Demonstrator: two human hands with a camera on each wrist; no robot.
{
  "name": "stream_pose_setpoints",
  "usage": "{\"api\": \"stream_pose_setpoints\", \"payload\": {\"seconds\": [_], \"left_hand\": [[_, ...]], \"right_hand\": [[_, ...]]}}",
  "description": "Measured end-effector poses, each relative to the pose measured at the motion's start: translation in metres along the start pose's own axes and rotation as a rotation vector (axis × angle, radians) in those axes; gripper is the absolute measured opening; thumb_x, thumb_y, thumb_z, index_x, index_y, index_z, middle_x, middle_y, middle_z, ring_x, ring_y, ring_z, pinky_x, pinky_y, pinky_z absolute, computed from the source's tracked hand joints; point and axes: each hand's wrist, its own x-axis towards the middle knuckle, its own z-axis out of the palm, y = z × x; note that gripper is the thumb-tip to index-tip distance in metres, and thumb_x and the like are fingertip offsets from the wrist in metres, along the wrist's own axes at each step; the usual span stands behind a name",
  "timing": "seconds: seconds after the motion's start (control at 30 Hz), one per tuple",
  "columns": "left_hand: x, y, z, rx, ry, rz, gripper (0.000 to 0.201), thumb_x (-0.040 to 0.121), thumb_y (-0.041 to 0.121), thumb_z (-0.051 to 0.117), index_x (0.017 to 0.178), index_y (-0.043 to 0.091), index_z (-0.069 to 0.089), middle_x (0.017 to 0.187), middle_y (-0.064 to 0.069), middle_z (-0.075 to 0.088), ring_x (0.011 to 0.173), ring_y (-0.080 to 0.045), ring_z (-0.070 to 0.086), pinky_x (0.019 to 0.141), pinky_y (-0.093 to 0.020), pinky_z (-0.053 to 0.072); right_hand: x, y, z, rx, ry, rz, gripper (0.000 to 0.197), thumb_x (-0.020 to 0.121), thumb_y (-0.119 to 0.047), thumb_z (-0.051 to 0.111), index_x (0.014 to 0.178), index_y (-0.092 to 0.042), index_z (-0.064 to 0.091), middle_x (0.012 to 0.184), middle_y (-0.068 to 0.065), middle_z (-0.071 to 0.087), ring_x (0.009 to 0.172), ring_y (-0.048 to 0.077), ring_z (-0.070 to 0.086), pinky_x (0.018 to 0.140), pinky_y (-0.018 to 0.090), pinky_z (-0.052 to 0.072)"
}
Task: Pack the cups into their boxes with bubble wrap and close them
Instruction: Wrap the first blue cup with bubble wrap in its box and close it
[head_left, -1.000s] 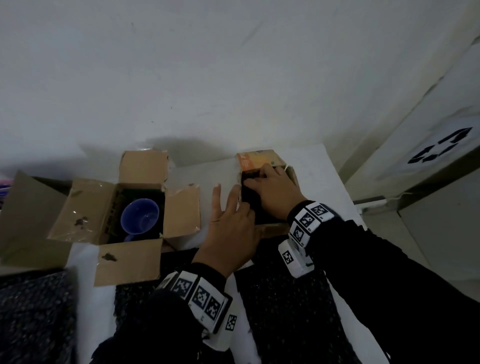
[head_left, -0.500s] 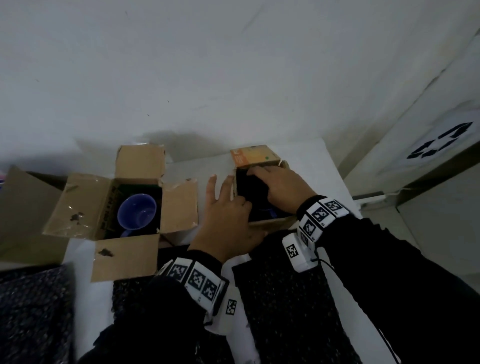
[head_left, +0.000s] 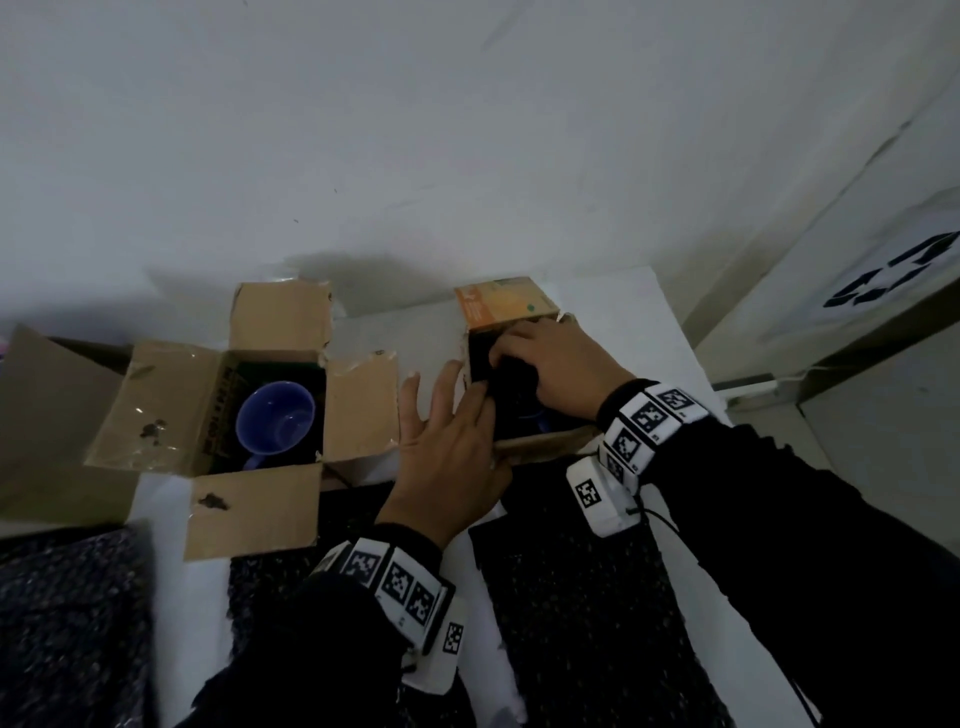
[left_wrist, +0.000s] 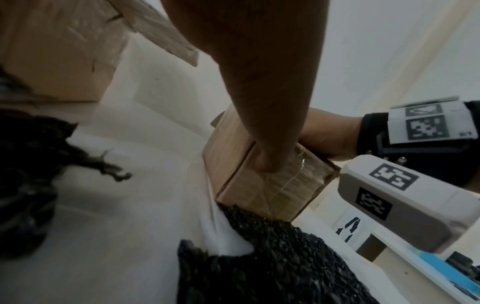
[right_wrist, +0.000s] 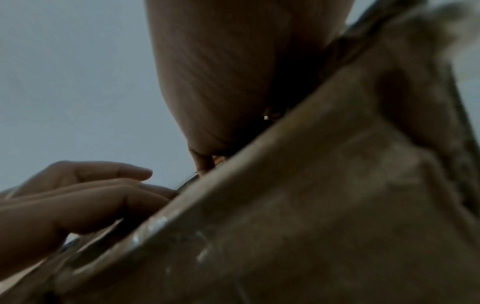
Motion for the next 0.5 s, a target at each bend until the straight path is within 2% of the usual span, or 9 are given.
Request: {"api": "stream_pose_setpoints", "payload": {"seconds": [0.17, 0.27, 0.4, 0.47, 0.5], "left_hand": [[0.002, 0.009, -0.002, 0.094, -0.039, -0.063, 0.062, 0.073, 0.054, 0.06, 0.12, 0.015, 0.065, 0.132, -0.003, 0.056, 0.141, -0.034, 0.025, 0.114, -0.062, -0.001], [0.005, 0.01, -0.01, 0.167, -0.065, -0.062, 0.063, 0.074, 0.057, 0.058, 0.124, 0.02, 0.064, 0.135, -0.001, 0.053, 0.144, -0.034, 0.02, 0.113, -0.064, -0.009], [0.003, 0.013, -0.015, 0.213, -0.104, -0.034, 0.072, 0.08, 0.061, 0.05, 0.139, 0.02, 0.051, 0.145, -0.004, 0.043, 0.145, -0.036, 0.015, 0.109, -0.066, -0.018], [0.001, 0.012, -0.015, 0.211, -0.087, -0.048, 0.068, 0.079, 0.059, 0.052, 0.134, 0.019, 0.055, 0.138, -0.005, 0.048, 0.14, -0.035, 0.02, 0.109, -0.063, -0.016], [0.002, 0.012, -0.014, 0.202, -0.064, -0.051, 0.063, 0.077, 0.058, 0.055, 0.126, 0.018, 0.06, 0.131, -0.005, 0.052, 0.136, -0.034, 0.023, 0.11, -0.062, -0.014]], "right_hand": [[0.0, 0.0, 0.0, -0.139, -0.089, -0.008, 0.059, 0.08, -0.01, 0.056, 0.133, -0.035, 0.048, 0.135, -0.002, 0.05, 0.113, 0.026, 0.049, 0.098, 0.048, 0.03], [0.001, 0.0, 0.001, -0.134, -0.097, 0.01, 0.058, 0.083, -0.015, 0.056, 0.136, -0.036, 0.045, 0.138, -0.001, 0.048, 0.116, 0.027, 0.047, 0.1, 0.05, 0.027], [0.002, -0.003, 0.001, -0.145, -0.093, 0.035, 0.061, 0.083, -0.015, 0.055, 0.138, -0.039, 0.041, 0.139, -0.001, 0.045, 0.118, 0.027, 0.045, 0.1, 0.049, 0.027], [0.002, -0.002, 0.002, -0.147, -0.087, 0.043, 0.063, 0.083, -0.017, 0.056, 0.14, -0.039, 0.039, 0.139, -0.001, 0.045, 0.117, 0.027, 0.046, 0.099, 0.048, 0.027], [0.001, -0.002, 0.002, -0.15, -0.092, 0.044, 0.063, 0.084, -0.019, 0.056, 0.14, -0.04, 0.039, 0.139, -0.001, 0.045, 0.117, 0.027, 0.045, 0.099, 0.048, 0.027]]}}
